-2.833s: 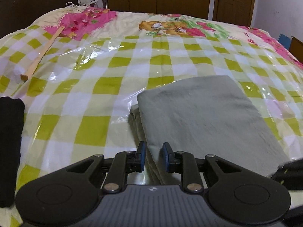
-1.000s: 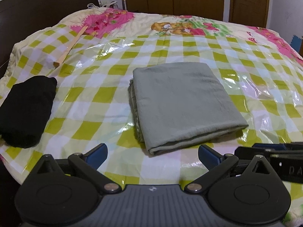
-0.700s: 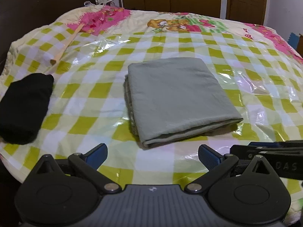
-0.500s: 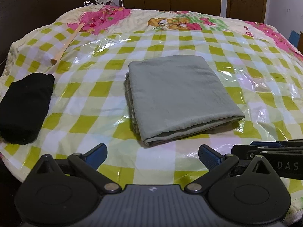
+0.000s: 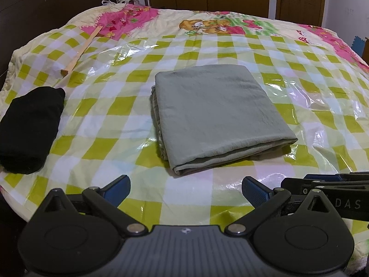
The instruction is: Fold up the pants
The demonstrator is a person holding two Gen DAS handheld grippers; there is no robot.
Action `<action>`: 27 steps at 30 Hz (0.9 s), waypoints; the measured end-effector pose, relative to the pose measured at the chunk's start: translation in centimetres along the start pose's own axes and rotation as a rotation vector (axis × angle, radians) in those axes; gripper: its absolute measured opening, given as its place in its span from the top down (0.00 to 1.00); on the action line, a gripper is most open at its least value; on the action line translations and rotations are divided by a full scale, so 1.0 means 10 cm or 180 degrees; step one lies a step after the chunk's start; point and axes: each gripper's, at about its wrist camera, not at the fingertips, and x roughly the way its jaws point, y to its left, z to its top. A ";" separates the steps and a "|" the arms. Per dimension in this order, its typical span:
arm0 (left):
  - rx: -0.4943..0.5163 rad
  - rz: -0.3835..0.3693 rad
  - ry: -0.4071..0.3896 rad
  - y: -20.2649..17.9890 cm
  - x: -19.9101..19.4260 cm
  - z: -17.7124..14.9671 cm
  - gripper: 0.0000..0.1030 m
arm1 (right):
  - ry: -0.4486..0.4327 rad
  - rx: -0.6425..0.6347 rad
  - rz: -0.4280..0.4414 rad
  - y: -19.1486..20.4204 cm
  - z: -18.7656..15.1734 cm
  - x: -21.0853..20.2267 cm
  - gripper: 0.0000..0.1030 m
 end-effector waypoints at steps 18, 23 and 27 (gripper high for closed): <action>-0.0004 0.0008 -0.0001 -0.01 0.00 -0.02 0.00 | 0.0015 0.0010 -0.0007 -0.03 0.00 0.01 0.58; -0.0011 0.0014 0.0015 0.00 0.01 -0.03 0.00 | 0.0028 0.0011 -0.0007 -0.04 0.00 0.02 0.58; -0.0011 0.0016 0.0019 0.00 0.01 -0.03 0.00 | 0.0036 0.0015 -0.0008 -0.05 -0.01 0.02 0.58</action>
